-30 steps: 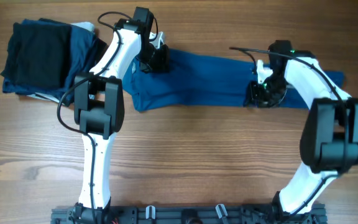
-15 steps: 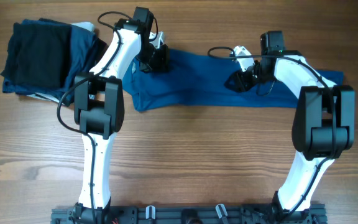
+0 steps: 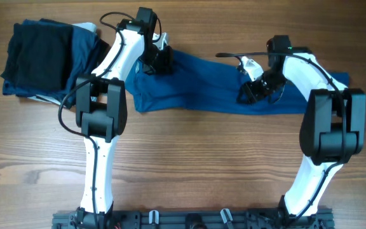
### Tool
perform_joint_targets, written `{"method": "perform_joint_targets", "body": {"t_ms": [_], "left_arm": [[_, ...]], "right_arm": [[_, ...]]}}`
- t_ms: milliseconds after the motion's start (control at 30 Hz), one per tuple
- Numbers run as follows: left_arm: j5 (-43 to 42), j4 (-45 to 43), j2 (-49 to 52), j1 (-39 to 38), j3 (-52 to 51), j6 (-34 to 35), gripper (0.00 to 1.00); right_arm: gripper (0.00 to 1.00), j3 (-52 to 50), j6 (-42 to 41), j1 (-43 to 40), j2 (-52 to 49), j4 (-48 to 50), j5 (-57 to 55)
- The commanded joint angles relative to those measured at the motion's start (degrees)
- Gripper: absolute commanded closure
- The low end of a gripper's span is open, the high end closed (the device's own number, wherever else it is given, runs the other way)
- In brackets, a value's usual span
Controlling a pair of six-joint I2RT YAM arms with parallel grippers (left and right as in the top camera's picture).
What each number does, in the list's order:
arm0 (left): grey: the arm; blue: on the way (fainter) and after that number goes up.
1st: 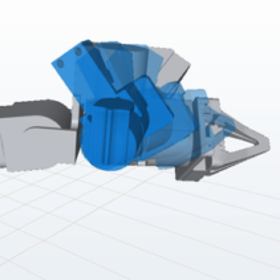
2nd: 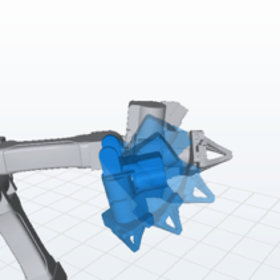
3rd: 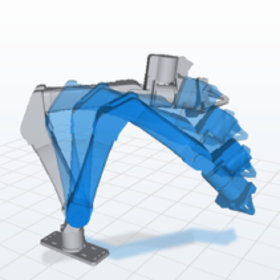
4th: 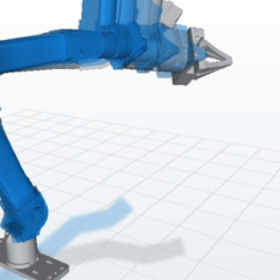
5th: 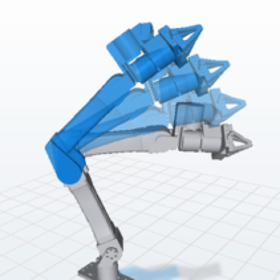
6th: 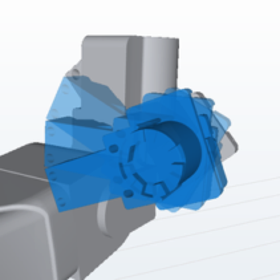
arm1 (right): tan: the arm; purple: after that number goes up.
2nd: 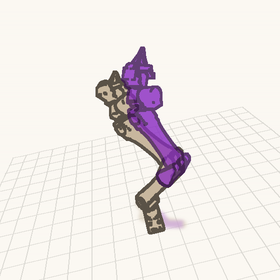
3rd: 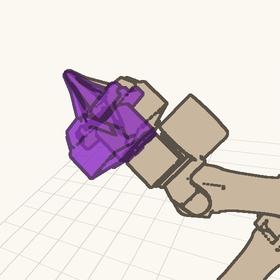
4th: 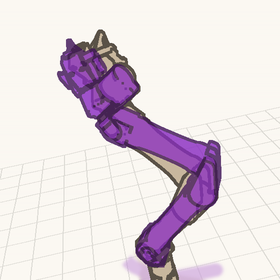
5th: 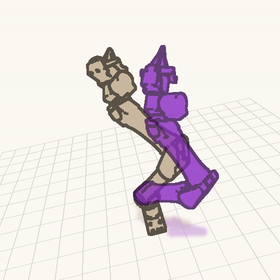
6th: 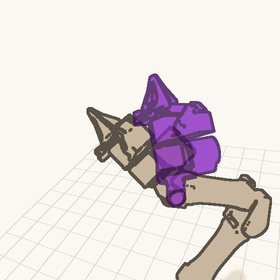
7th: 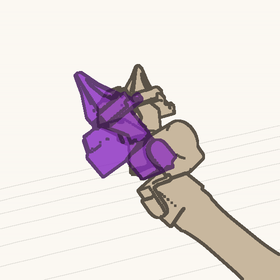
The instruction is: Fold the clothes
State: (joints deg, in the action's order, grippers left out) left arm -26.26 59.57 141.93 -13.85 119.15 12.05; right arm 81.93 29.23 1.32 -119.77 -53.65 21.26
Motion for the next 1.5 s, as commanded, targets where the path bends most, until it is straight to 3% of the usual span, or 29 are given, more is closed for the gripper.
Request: {"method": "perform_joint_targets", "body": {"t_ms": [0,133,333,467,600,633,900,1067,1267,1467], "left_arm": [[3.8,0.4,1.3,1.0,-0.1,-1.2,0.96],[3.9,0.4,1.3,1.0,-0.1,-1.2,0.96],[5.9,0.4,1.3,1.0,-0.1,-1.2,0.96],[6.0,0.4,1.3,1.0,-0.1,-1.2,0.96],[6.0,0.3,1.3,1.0,-0.1,-1.2,0.96],[6.0,0.7,1.3,1.0,-0.1,-1.2,0.96],[6.0,2.2,-5.1,0.6,5.1,-0.5,0.96],[7.5,1.9,-7.2,-1.7,4.7,1.9,0.96],[10.1,-0.5,-2.6,-5.6,4.1,1.9,0.94],[11.6,-1.0,1.2,-6.3,3.8,1.9,0.94]], "right_arm": [[0.5,-0.6,-9.0,-1.0,-0.5,-3.3,-17.4],[0.49,-0.6,-11.4,-1.7,-0.6,-3.7,-18.8],[0.5,-0.6,-28.6,-3.9,-0.5,-6.0,-23.5],[0.46,0.4,-31.3,-4.8,-0.5,-6.6,-22.1],[0.21,10.2,-31.3,-5.7,1.9,-10.4,-21.3],[0.2,12.3,-31.4,-6.8,2.1,-12.2,-21.3],[0.25,13.4,-30.7,-19.8,2.1,-8.2,-21.5],[0.34,13.2,-27.3,-27.0,1.9,-2.0,-17.0],[0.37,13.2,-24.8,-28.2,-3.5,5.4,-13.2],[0.32,13.2,-26.0,-28.4,-8.3,11.4,-16.3]]}}
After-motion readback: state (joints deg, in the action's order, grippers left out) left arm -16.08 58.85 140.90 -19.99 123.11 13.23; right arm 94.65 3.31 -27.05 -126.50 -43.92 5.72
